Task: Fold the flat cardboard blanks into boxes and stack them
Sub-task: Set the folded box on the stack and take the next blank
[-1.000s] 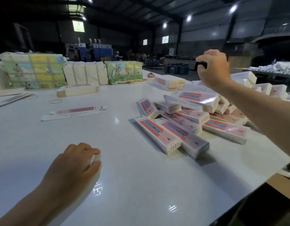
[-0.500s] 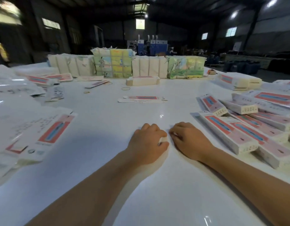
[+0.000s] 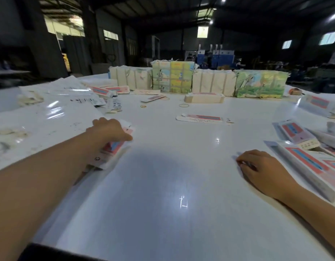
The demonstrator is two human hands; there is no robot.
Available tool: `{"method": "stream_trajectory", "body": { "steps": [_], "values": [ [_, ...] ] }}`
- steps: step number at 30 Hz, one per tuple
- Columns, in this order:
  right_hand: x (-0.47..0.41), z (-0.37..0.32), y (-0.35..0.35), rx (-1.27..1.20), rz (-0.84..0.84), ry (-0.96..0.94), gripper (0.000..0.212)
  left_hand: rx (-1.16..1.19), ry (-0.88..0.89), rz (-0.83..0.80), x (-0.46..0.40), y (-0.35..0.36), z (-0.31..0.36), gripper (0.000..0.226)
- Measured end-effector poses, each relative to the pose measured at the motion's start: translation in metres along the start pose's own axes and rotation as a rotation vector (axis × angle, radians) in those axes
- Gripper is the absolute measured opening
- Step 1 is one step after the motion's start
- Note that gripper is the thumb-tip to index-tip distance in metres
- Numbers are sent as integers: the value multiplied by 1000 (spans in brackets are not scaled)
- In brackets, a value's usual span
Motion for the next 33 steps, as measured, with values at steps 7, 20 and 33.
{"method": "stream_trajectory", "body": {
  "steps": [7, 20, 33],
  "values": [
    [0, -1, 0, 7, -22, 8, 17, 169, -151, -81, -14, 1, -20, 84],
    [1, -7, -6, -8, -9, 6, 19, 698, 235, 62, 42, 0, 85, 24],
    [5, -9, -12, -134, -21, 3, 38, 536, 813, -428, 134, 81, 164, 93]
  ]
}}
Point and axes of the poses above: each hand's wrist, its own x-axis away from the middle knuckle, its own y-axis out of the palm, z = x × y, the point moved 1 cm from there along -x, towards the middle knuckle, and after that the axes turned 12 degrees about x, right-handed, at the moved point
